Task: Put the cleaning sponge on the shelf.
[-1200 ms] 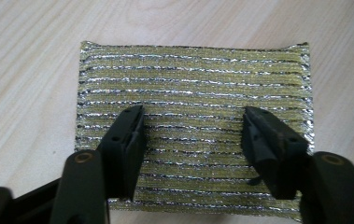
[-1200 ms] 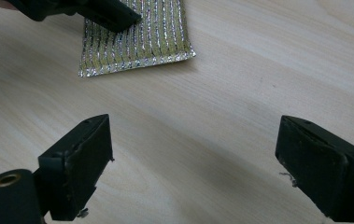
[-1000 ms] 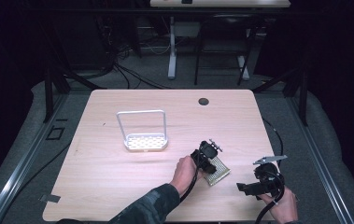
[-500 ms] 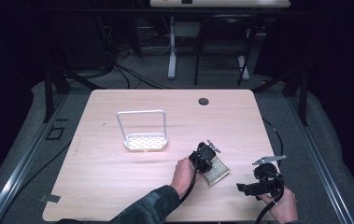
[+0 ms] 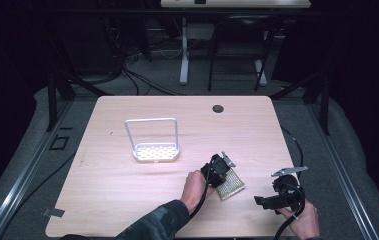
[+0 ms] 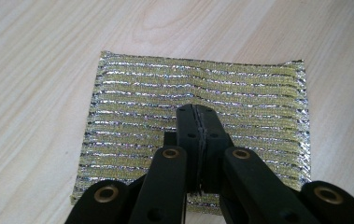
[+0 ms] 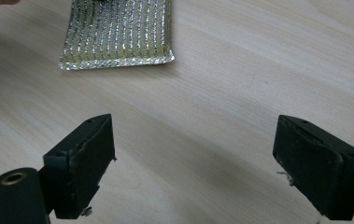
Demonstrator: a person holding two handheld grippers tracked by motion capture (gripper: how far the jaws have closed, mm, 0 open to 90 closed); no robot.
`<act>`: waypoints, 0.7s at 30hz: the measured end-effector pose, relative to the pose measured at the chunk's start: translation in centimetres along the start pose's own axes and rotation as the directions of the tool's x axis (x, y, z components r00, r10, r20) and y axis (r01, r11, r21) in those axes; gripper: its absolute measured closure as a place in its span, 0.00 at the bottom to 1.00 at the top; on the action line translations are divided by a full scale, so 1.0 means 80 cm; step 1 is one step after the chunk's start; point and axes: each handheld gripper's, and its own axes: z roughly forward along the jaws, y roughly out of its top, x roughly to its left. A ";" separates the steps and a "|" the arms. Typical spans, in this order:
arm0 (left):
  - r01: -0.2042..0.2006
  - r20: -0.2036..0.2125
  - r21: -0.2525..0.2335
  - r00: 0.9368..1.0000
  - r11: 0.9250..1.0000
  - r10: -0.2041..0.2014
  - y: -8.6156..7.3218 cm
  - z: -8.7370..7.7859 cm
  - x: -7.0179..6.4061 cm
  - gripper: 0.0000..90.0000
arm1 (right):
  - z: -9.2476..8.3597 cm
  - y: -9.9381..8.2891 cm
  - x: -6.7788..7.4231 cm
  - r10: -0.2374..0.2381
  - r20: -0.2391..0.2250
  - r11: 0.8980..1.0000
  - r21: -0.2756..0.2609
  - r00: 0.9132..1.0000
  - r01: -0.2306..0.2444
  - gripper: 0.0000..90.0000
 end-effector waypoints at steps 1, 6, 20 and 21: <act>-0.003 -0.005 -0.003 1.000 1.000 0.003 0.000 -0.003 0.001 1.00 | 0.000 0.000 0.000 -0.001 0.002 1.000 -0.001 1.000 0.001 0.14; -0.009 -0.003 -0.026 1.000 1.000 0.009 -0.001 -0.017 0.006 1.00 | -0.001 0.000 0.000 -0.003 0.004 1.000 -0.003 1.000 0.003 0.14; -0.021 0.015 -0.058 1.000 0.998 0.022 -0.011 -0.051 0.014 1.00 | 0.000 0.000 0.002 -0.008 0.004 1.000 -0.004 1.000 0.008 0.13; -0.021 0.017 -0.058 1.000 0.998 0.022 -0.013 -0.053 0.015 1.00 | -0.001 0.001 0.001 -0.012 0.007 1.000 0.001 1.000 0.012 0.13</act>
